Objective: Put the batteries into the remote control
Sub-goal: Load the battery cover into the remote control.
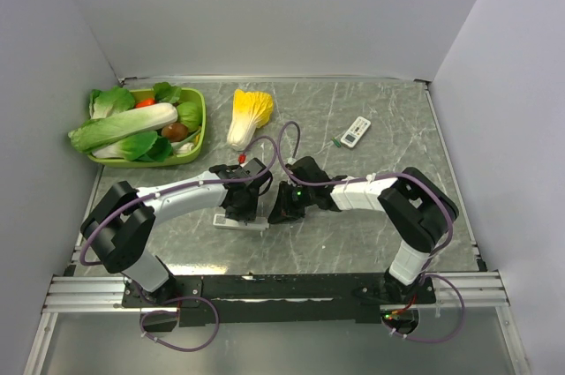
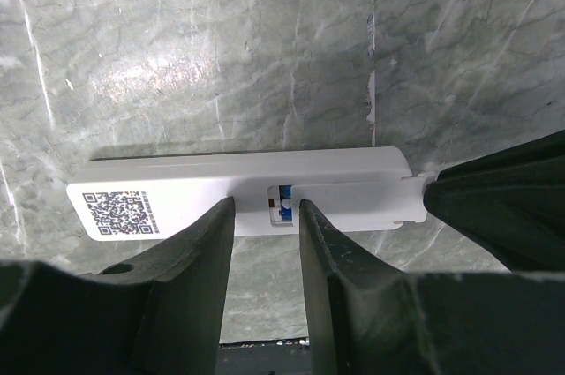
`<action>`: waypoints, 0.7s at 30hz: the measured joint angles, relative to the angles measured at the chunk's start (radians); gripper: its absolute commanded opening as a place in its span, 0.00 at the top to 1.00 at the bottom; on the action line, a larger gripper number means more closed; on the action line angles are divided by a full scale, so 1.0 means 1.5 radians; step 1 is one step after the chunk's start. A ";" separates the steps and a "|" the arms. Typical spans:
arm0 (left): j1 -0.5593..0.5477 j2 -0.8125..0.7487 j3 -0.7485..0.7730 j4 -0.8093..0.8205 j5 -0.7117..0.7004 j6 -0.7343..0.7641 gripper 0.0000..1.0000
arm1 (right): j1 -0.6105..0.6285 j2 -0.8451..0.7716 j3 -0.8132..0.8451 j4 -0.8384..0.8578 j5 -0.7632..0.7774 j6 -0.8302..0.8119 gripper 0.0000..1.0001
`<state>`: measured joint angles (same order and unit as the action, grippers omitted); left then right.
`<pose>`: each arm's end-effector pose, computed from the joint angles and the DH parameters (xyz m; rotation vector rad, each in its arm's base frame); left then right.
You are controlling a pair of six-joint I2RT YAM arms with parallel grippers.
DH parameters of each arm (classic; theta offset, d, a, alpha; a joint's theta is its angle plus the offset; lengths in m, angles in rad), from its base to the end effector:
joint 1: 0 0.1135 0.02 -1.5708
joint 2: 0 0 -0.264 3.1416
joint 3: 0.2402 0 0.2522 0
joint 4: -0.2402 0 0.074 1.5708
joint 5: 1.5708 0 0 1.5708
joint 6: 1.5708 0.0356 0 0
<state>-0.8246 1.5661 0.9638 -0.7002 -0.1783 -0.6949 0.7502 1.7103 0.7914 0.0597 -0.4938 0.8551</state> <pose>0.1971 -0.2039 0.1830 0.1490 2.8205 -0.0795 0.2239 0.2318 0.1368 -0.1124 2.7447 1.2099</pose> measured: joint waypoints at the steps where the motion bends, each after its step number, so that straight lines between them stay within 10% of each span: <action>1: 0.000 0.000 0.000 0.000 0.000 0.000 0.60 | 0.000 0.000 0.000 0.001 -0.002 0.000 0.79; 21: 0.000 0.000 0.000 0.003 0.008 -0.001 0.57 | 0.008 0.018 0.007 0.014 -0.031 0.000 0.80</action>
<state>-0.8246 1.5658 0.9638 -0.6960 -0.1661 -0.6964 0.7616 1.7370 0.8024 0.0811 -0.5400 0.8555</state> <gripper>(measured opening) 0.439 0.200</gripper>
